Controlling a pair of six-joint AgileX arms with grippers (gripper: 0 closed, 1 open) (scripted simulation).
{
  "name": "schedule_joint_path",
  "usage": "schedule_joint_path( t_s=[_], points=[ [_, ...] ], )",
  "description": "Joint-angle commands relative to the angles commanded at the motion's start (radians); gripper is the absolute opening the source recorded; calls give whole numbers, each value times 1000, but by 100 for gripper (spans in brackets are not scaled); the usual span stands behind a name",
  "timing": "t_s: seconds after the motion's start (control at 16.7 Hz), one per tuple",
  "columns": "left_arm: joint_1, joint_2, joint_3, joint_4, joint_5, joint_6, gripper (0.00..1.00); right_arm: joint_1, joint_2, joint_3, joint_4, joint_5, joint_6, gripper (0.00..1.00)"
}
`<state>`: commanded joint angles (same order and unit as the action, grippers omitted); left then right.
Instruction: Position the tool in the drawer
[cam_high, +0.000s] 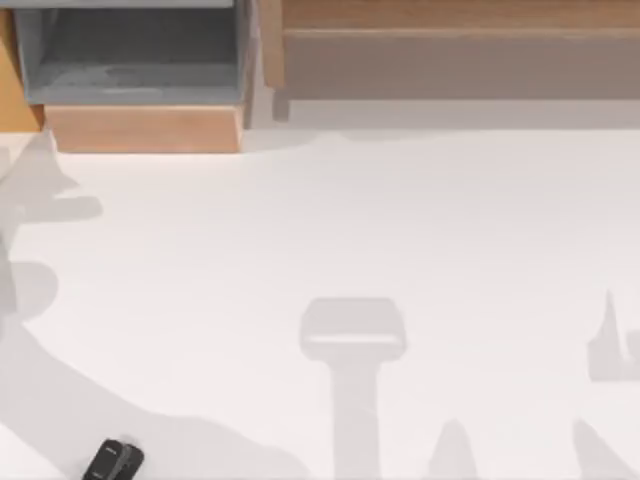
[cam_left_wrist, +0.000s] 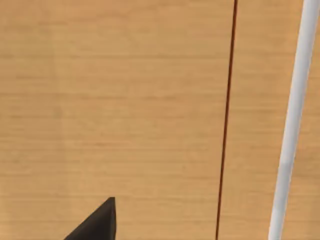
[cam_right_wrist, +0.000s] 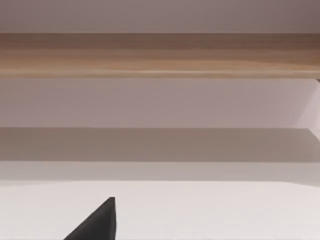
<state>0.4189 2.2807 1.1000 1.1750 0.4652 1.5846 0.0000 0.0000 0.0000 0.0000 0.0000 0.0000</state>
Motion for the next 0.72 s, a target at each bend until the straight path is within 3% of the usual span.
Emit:
schedule_joint_path(
  t_s=[0.72],
  points=[
    [-25,53,113,-60,-25,-1,100,0,0,0,0,0,0,100]
  ],
)
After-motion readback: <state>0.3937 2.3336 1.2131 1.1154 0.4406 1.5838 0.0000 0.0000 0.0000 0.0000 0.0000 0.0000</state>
